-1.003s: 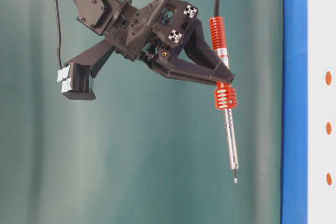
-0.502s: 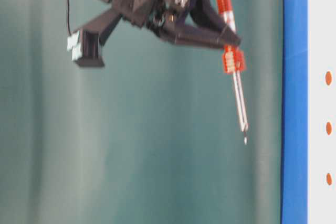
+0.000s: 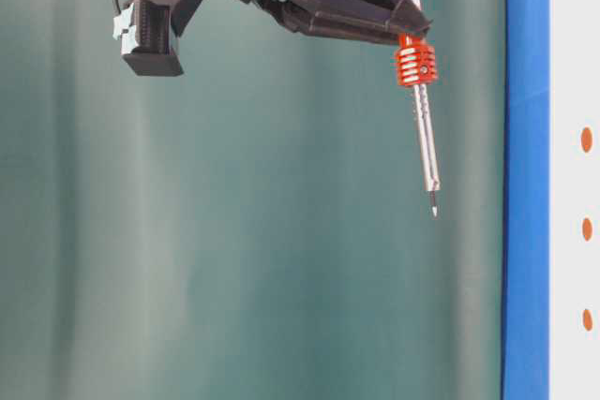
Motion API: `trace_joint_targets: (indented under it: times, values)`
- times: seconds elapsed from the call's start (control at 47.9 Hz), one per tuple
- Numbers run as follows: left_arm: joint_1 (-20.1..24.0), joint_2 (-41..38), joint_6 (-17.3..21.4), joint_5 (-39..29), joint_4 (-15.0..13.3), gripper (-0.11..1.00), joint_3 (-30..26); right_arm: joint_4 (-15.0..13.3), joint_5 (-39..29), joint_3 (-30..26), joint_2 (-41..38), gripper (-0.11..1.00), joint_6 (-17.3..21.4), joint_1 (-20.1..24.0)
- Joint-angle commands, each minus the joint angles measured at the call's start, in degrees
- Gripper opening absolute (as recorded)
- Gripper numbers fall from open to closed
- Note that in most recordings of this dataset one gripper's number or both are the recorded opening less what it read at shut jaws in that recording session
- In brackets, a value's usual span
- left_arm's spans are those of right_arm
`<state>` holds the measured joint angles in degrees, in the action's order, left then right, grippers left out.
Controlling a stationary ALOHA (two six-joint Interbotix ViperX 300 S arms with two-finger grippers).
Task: Touch the tip of the soldering iron to the mark.
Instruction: 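Raise the iron tip off the leftmost dot, then lower the iron tip onto the middle red dot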
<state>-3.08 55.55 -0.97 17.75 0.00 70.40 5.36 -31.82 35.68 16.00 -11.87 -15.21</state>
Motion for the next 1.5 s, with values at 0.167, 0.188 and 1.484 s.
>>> trace_joint_targets:
  times: [0.167,0.188,1.484]
  values:
    - [-0.18,-0.18,-0.09,0.53,0.0,0.0,-0.44,-0.26,0.7,-0.7,1.05,0.06,0.18,0.0]
    - [-0.18,-0.18,-0.09,0.53,0.0,0.0,-0.44,-0.26,0.7,-0.7,1.05,0.06,0.18,0.0]
    - [-0.18,-0.18,-0.09,0.53,0.0,0.0,-0.44,0.0,8.44,0.35,-14.33,0.06,1.41,0.79]
